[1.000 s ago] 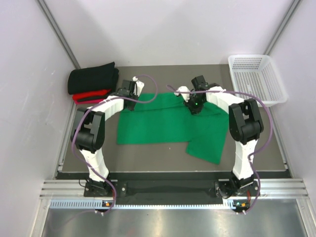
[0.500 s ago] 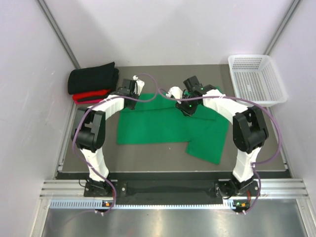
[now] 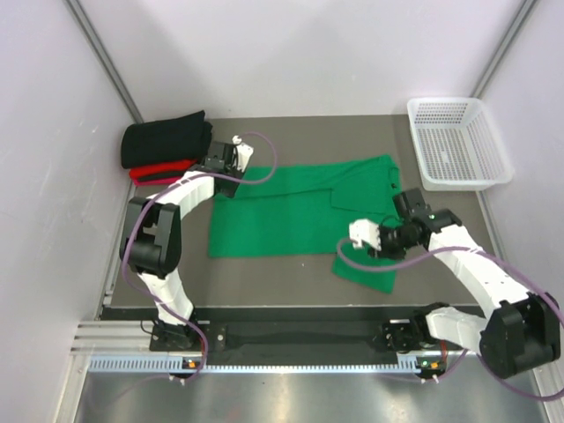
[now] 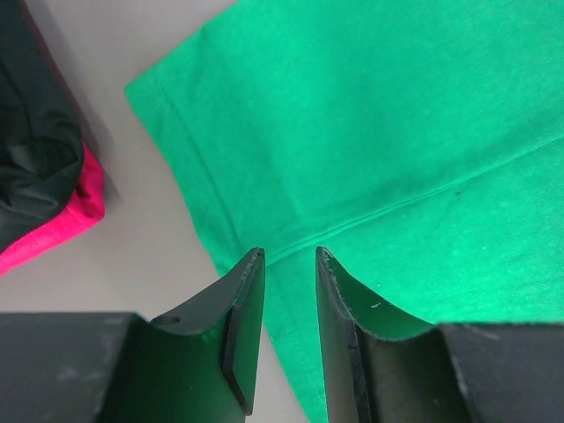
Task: Fold and stack the t-shirts
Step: Fold the tshirt
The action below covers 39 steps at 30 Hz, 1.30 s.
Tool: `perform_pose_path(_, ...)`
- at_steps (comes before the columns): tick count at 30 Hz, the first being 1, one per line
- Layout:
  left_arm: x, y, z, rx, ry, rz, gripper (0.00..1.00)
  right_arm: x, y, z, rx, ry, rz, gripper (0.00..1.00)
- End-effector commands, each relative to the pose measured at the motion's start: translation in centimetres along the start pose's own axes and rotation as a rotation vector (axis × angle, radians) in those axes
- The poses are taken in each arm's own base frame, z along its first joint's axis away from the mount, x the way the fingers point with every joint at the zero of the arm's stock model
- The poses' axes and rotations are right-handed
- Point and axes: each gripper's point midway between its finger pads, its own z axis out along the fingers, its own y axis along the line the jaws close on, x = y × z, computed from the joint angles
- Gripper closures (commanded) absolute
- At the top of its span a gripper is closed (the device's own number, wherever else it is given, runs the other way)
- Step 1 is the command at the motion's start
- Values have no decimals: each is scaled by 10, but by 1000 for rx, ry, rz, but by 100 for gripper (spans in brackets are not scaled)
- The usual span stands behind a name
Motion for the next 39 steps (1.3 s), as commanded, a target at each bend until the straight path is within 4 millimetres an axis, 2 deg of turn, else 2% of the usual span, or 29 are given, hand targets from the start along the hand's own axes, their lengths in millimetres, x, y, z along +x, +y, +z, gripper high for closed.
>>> perform_pose_path(1,0,0,1,8,-6,0,65,20,74,-1,-264,-5,-176,68)
perform_pose_path(3,1,2,5,0,1,1,65,29,87,-3,-284,8,-231,68)
perform_pose_path(4,1,3,6,-5,2,7,65,35,103,-5,-339,17,-249,68)
perform_pose_path(9,-4,9,13,-31,4,21,64,48,124,-4,-414,24,-337,67)
perform_pose_path(14,-8,11,15,-36,1,35,64,58,129,2,-448,36,-396,65)
perform_pose_path(20,-10,13,12,-50,-9,33,64,68,116,18,-423,80,-371,65)
perform_pose_path(34,1,15,2,-61,2,64,63,80,116,33,-434,119,-355,65)
perform_pose_path(35,2,15,0,-59,3,73,63,82,115,34,-433,132,-358,66)
perform_pose_path(39,22,13,-12,-24,60,197,63,83,109,39,-420,150,-333,100)
